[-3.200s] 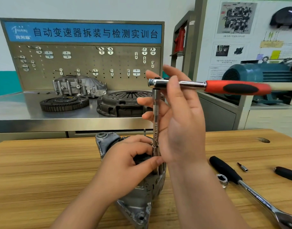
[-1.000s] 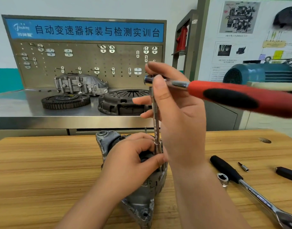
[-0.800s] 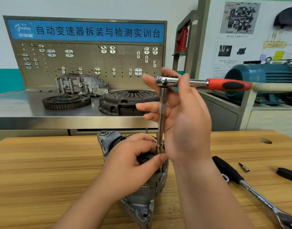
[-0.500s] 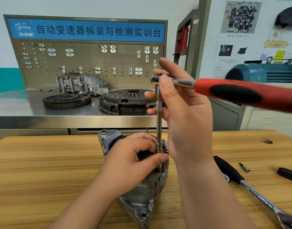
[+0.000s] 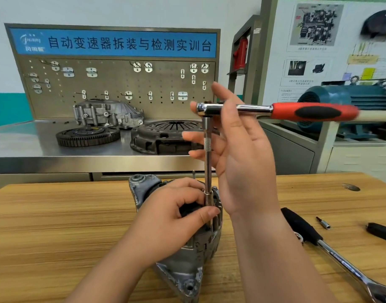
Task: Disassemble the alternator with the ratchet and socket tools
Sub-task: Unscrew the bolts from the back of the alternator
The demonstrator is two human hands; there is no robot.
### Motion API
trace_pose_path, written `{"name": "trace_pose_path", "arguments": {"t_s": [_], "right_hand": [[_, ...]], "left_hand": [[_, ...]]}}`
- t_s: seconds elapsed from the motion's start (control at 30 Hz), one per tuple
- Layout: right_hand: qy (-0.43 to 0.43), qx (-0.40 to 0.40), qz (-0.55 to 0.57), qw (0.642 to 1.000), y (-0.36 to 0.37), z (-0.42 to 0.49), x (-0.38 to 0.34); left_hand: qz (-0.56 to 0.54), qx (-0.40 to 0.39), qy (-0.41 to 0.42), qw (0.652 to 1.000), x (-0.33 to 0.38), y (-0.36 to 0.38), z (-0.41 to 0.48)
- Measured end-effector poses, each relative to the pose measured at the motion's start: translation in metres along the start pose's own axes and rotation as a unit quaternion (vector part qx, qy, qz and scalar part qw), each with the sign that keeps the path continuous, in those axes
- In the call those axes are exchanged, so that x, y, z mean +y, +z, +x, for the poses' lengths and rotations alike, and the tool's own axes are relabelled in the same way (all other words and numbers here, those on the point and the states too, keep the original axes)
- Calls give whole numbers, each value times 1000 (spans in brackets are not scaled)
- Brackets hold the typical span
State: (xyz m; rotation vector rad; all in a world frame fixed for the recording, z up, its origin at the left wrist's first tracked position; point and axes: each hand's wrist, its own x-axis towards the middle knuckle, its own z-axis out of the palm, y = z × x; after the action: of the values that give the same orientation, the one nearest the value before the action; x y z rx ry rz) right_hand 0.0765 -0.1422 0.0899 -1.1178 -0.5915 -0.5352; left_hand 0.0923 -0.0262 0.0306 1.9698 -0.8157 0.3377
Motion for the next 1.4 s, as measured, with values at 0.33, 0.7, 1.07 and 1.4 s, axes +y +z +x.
{"name": "trace_pose_path", "arguments": {"t_s": [0.33,0.7,1.07,1.4], "right_hand": [[-30,-13,23,999,0,-1,0],[-96,-3,-66,993,1,-1,-1],[-10,-2,44,999,6,-3,4],[-103,6,-43,994,9,-4,4]], "left_hand": [[32,34,5,999,-2,4,0],[29,25,1,999,0,3,0],[19,13,8,1000,2,3,-2],[19,25,13,999,0,3,1]]}}
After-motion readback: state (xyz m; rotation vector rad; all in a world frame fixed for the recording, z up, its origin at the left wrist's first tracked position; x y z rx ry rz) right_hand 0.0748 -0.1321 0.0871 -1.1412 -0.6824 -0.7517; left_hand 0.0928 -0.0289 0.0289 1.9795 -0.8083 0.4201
